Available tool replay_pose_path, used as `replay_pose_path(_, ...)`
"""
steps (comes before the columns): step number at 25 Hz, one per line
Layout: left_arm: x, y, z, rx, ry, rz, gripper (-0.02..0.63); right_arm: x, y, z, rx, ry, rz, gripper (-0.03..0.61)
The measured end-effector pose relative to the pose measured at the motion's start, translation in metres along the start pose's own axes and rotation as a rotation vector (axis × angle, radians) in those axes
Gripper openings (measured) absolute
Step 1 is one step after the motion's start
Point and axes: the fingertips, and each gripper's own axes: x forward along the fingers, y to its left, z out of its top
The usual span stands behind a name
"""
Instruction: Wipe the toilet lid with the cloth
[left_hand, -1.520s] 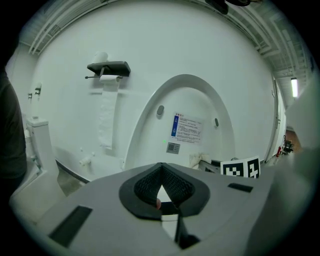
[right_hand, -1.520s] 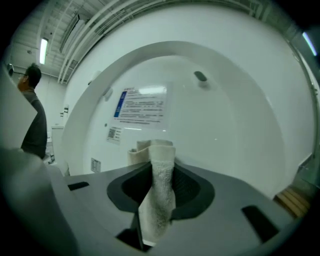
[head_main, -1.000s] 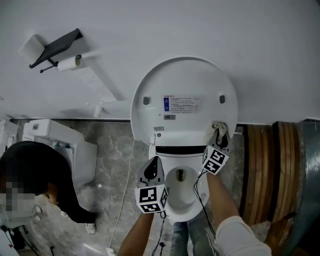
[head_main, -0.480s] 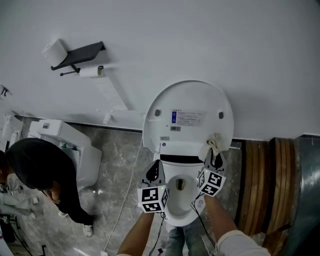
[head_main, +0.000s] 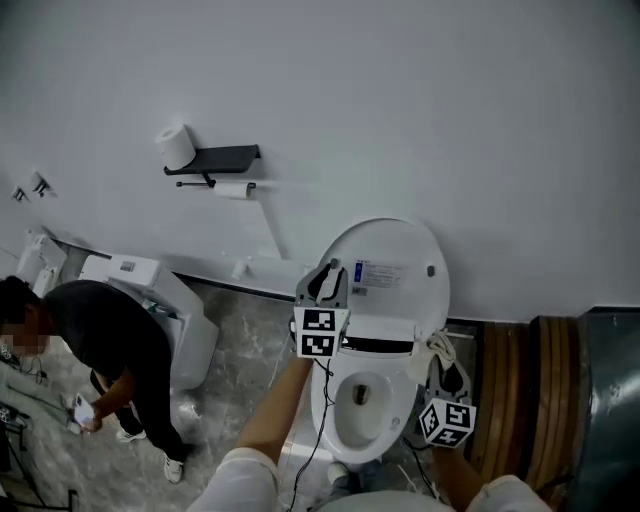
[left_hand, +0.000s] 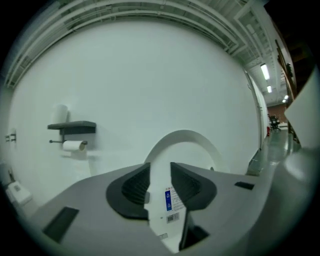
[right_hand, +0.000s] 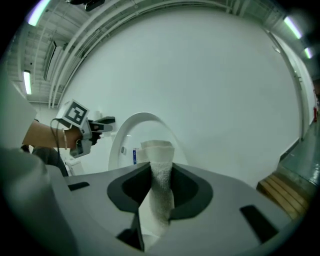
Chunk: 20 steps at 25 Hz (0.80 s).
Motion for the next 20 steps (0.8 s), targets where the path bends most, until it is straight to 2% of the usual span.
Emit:
replay_pose_path(1,0.014,-0.001,0.004,0.031,0.020,-0.036,0.153,-0.010,-0.003,0.002,0.011,0.000,-0.003,0.098)
replay_pose_path(3,0.042,0.003,0.004,0.106,0.078,-0.087,0.235,-0.028,-0.010,0.002,0.036,0.004,-0.013,0.098)
replay_pose_path(4,0.056,0.007,0.003,0.149,0.107,-0.101,0.250,-0.035,-0.014,0.000,0.050,0.009,-0.022,0.098)
replay_pose_path(7,0.095,0.019,0.005,0.226,0.164,-0.159,0.253,-0.050,-0.026,-0.009,0.100,0.028,-0.057,0.099)
replay_pose_path(9,0.113,0.018,0.009,0.215,0.182,-0.229,0.253,-0.059,-0.033,-0.019,0.126,0.048,-0.079,0.098)
replay_pose_path(12,0.122,0.006,0.010,0.156,0.215,-0.339,0.253,-0.072,-0.040,-0.032,0.165,0.080,-0.111,0.098)
replay_pose_path(15,0.121,-0.003,0.006,0.152,0.230,-0.371,0.256,-0.082,-0.041,-0.034,0.190,0.092,-0.123,0.098)
replay_pose_path(17,0.111,-0.005,0.007,0.157,0.209,-0.372,0.256,-0.085,-0.039,-0.029,0.196,0.089,-0.119,0.098)
replay_pose_path(20,0.079,-0.015,0.008,0.177,0.178,-0.423,0.256,-0.092,-0.032,-0.015,0.212,0.072,-0.102,0.098)
